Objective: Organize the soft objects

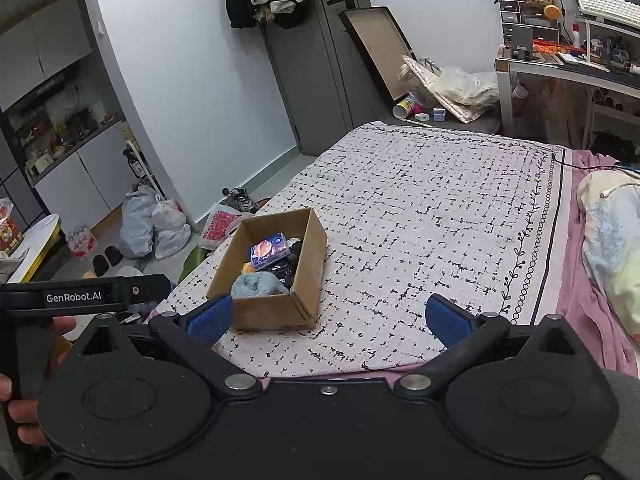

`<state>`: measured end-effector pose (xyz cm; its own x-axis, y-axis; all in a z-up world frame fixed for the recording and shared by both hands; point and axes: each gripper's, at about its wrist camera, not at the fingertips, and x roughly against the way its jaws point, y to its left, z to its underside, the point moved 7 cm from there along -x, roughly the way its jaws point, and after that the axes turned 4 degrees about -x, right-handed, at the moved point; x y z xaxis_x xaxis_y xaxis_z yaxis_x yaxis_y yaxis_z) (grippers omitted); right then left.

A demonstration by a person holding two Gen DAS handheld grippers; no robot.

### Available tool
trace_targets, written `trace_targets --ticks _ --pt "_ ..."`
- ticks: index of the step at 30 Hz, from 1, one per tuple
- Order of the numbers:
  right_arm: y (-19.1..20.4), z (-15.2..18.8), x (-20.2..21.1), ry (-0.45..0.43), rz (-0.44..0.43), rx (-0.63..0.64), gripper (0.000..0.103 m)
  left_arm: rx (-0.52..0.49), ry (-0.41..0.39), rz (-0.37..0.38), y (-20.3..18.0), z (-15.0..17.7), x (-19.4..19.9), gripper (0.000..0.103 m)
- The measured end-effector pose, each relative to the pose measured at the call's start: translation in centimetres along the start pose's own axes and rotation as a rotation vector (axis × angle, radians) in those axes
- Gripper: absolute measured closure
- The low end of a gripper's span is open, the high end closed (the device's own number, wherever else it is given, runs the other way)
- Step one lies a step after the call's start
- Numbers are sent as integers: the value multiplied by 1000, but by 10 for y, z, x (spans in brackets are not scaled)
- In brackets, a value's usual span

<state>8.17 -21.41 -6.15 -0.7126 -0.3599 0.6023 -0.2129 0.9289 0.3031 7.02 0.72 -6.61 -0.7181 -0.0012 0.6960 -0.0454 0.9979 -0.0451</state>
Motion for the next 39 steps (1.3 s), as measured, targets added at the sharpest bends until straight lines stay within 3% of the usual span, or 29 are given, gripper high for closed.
trace_targets --ticks 39 --pt "-2 3 0 3 9 5 0 4 0 8 -6 6 1 1"
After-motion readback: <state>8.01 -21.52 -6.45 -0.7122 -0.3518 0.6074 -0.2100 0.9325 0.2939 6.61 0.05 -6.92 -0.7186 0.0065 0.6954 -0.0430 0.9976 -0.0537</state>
